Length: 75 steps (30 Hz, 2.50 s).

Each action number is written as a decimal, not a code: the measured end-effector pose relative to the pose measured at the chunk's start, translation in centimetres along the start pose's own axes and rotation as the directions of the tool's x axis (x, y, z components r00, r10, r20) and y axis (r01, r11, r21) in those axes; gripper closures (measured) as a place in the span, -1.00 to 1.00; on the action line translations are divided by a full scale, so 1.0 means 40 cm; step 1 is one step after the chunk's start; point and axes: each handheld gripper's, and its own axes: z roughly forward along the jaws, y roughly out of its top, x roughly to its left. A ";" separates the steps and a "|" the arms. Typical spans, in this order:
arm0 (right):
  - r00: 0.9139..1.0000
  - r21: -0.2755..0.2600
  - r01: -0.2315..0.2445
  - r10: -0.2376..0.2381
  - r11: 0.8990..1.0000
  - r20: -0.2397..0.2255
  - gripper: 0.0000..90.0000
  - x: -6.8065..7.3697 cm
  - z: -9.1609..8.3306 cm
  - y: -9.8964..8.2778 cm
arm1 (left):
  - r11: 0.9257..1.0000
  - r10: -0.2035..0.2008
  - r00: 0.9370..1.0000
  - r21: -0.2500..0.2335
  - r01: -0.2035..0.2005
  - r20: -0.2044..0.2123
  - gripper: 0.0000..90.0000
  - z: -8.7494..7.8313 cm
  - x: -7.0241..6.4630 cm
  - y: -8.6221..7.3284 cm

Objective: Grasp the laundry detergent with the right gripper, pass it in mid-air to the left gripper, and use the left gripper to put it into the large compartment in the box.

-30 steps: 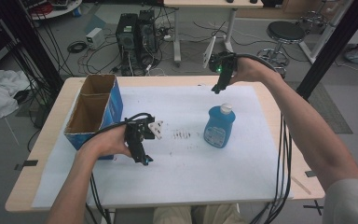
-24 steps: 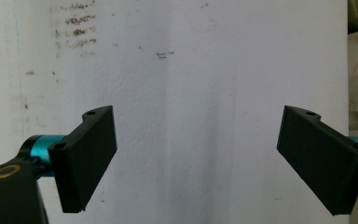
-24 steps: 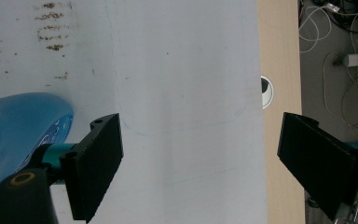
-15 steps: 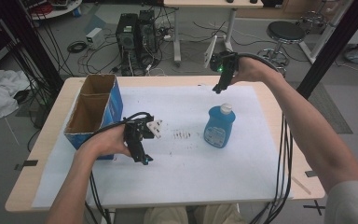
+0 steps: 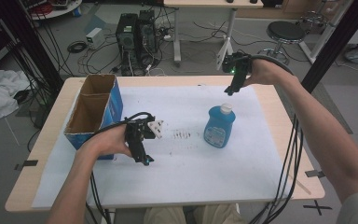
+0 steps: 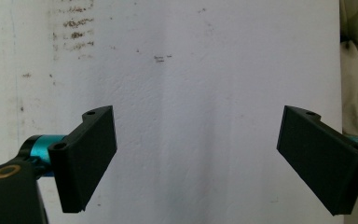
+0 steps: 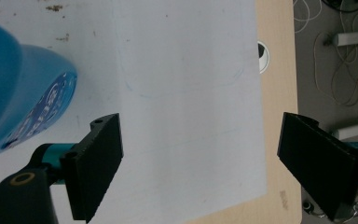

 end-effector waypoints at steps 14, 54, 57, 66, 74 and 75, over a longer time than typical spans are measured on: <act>0.999 0.036 -0.014 0.013 0.999 0.032 -0.70 0.068 -0.065 -0.077 | 1.000 -0.006 1.000 0.001 0.006 0.008 -0.74 0.005 0.007 -0.002; 0.954 -0.108 -0.300 0.298 0.948 -0.029 -0.71 0.302 -0.002 -0.138 | 1.000 -0.011 1.000 -0.005 0.011 0.015 -0.74 0.007 0.005 0.005; 0.945 -0.138 -0.328 0.326 0.934 -0.037 -0.70 0.312 0.011 -0.140 | 1.000 -0.007 1.000 -0.005 0.007 0.014 -0.74 0.006 0.005 0.004; 0.918 -0.240 -0.393 0.395 0.888 -0.042 -0.71 0.341 0.045 -0.147 | 1.000 -0.008 1.000 -0.010 0.008 0.010 -0.74 0.007 0.006 0.005; 0.892 -0.316 -0.440 0.449 0.841 -0.050 -0.70 0.360 0.075 -0.154 | 1.000 -0.011 1.000 -0.014 0.011 0.009 -0.74 0.007 0.006 0.003; 0.883 -0.342 -0.457 0.464 0.821 -0.065 -0.70 0.366 0.084 -0.157 | 1.000 -0.009 1.000 -0.015 0.009 0.006 -0.74 0.007 0.007 0.002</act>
